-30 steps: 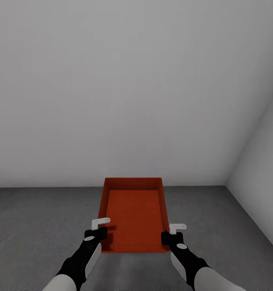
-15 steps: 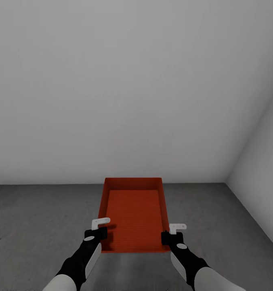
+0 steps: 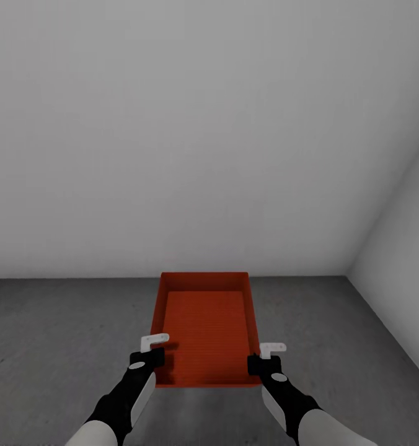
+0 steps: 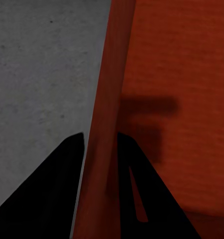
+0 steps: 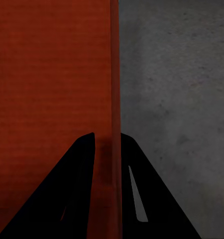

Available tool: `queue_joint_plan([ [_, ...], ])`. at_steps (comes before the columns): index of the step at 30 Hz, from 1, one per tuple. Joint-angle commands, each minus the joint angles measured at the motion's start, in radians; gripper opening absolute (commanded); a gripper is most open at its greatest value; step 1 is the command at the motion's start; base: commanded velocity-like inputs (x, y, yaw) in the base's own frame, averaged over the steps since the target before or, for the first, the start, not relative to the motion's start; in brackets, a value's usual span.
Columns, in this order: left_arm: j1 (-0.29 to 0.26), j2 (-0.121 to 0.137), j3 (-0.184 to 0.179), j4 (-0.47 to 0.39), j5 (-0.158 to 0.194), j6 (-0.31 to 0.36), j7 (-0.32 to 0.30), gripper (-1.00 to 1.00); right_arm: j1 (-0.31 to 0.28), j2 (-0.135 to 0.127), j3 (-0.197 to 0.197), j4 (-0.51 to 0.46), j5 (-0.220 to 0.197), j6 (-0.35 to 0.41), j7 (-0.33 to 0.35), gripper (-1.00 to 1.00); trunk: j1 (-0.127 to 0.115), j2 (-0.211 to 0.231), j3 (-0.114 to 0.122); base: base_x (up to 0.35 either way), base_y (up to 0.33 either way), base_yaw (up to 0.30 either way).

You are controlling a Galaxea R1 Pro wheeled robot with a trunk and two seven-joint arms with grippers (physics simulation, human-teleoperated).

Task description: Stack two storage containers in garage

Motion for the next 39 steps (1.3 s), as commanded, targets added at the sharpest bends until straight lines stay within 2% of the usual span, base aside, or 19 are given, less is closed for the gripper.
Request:
queue_joint_plan([
  [1,-0.001,0.002,0.003,-0.005,-0.018,0.008,0.014,-1.0,-0.001,-0.01,-0.005,0.002,-0.011,-0.005,-0.04,-1.0,0.0,-0.001,-0.003,0.0,0.0,0.0],
  [39,-0.001,0.002,0.003,-0.004,-0.018,0.008,0.014,-1.0,-0.001,-0.009,-0.004,0.002,-0.011,-0.005,-0.04,-1.0,0.0,-0.001,-0.065,0.0,0.0,0.0],
])
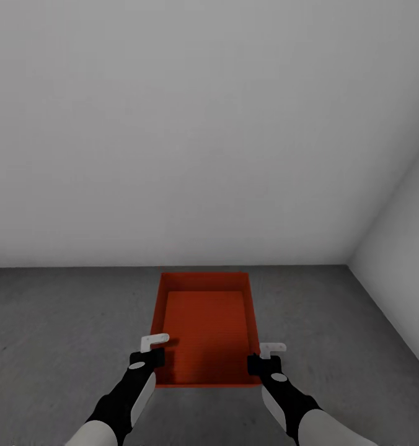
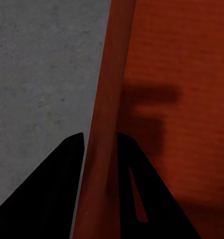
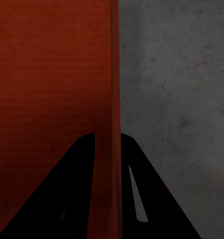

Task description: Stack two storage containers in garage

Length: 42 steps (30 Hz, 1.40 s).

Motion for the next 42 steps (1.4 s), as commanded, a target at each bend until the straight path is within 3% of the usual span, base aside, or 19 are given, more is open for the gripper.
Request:
queue_joint_plan([
  [1,-0.001,0.002,0.003,-0.005,-0.017,0.008,0.014,-1.0,-0.001,-0.009,-0.005,0.002,-0.011,-0.005,-0.04,-1.0,0.0,-0.001,-0.002,0.0,0.0,0.0],
  [25,-0.001,0.002,0.003,-0.008,-0.017,0.008,0.014,-1.0,-0.001,-0.01,-0.006,0.002,-0.01,-0.007,-0.041,-1.0,0.0,-0.001,-0.041,0.0,0.0,0.0],
  [42,-0.001,0.002,0.002,-0.009,-0.017,0.008,0.014,-1.0,-0.001,-0.008,-0.006,0.002,-0.013,-0.013,-0.043,-1.0,0.0,-0.001,-0.043,0.0,0.0,0.0],
])
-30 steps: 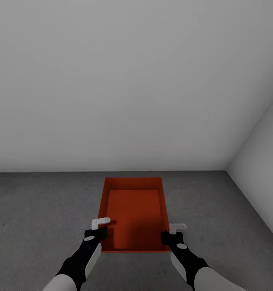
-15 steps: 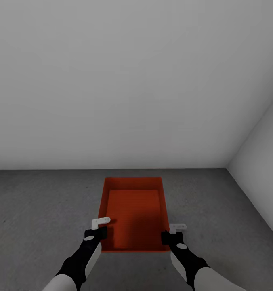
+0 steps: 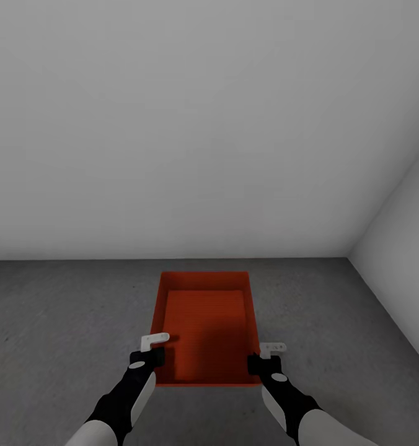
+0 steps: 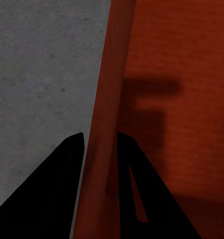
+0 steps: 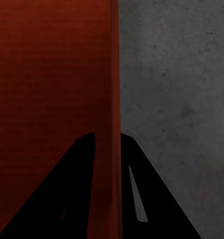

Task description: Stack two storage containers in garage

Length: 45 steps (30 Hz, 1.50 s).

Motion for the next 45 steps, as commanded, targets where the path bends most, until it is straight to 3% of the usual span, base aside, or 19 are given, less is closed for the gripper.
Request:
queue_joint_plan([
  [1,-0.001,0.002,0.003,-0.004,-0.013,0.008,0.014,-1.0,-0.001,-0.007,-0.006,0.001,-0.009,-0.006,-0.044,-1.0,0.0,-0.001,-0.001,0.0,0.0,0.0],
  [30,-0.001,0.0,0.002,-0.007,-0.013,0.008,0.014,-1.0,-0.001,-0.007,-0.006,0.001,-0.009,-0.003,-0.044,-1.0,0.0,-0.001,-0.001,0.0,0.0,0.0],
  [45,-0.001,0.0,0.002,-0.006,-0.013,0.01,0.014,-1.0,-0.001,-0.007,-0.006,0.001,-0.009,-0.002,-0.044,-1.0,0.057,-0.106,-0.048,0.0,0.0,0.0],
])
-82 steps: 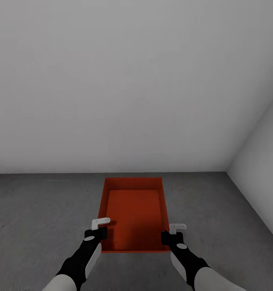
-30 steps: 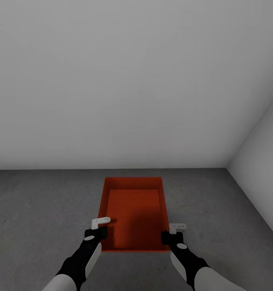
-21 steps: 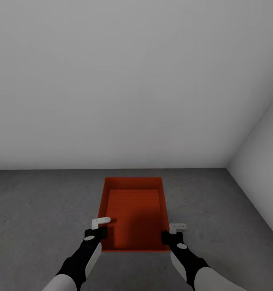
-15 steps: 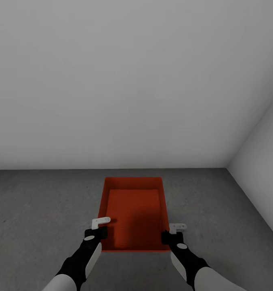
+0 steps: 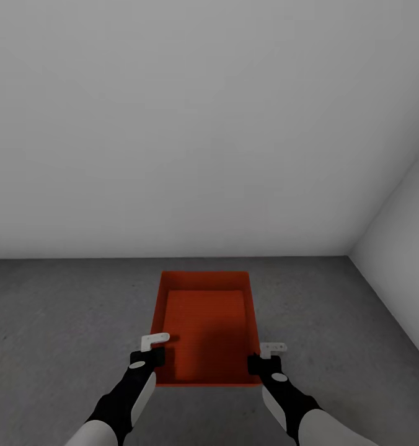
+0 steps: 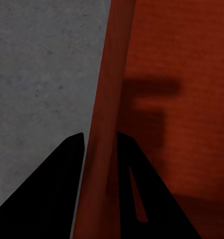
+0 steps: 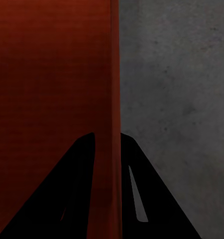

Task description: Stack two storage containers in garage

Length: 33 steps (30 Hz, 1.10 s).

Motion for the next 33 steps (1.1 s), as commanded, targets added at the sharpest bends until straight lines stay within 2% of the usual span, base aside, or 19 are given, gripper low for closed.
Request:
queue_joint_plan([
  [1,-0.001,0.002,0.001,-0.004,-0.012,0.007,0.014,-1.0,-0.001,-0.006,-0.004,0.002,-0.011,-0.004,-0.047,-1.0,0.004,-0.008,-0.004,0.0,0.0,0.0],
  [33,-0.001,0.003,0.001,-0.006,-0.012,0.01,0.014,-1.0,-0.001,-0.004,-0.004,0.002,-0.011,-0.002,-0.047,-1.0,0.127,-0.232,-0.104,0.0,0.0,0.0],
])
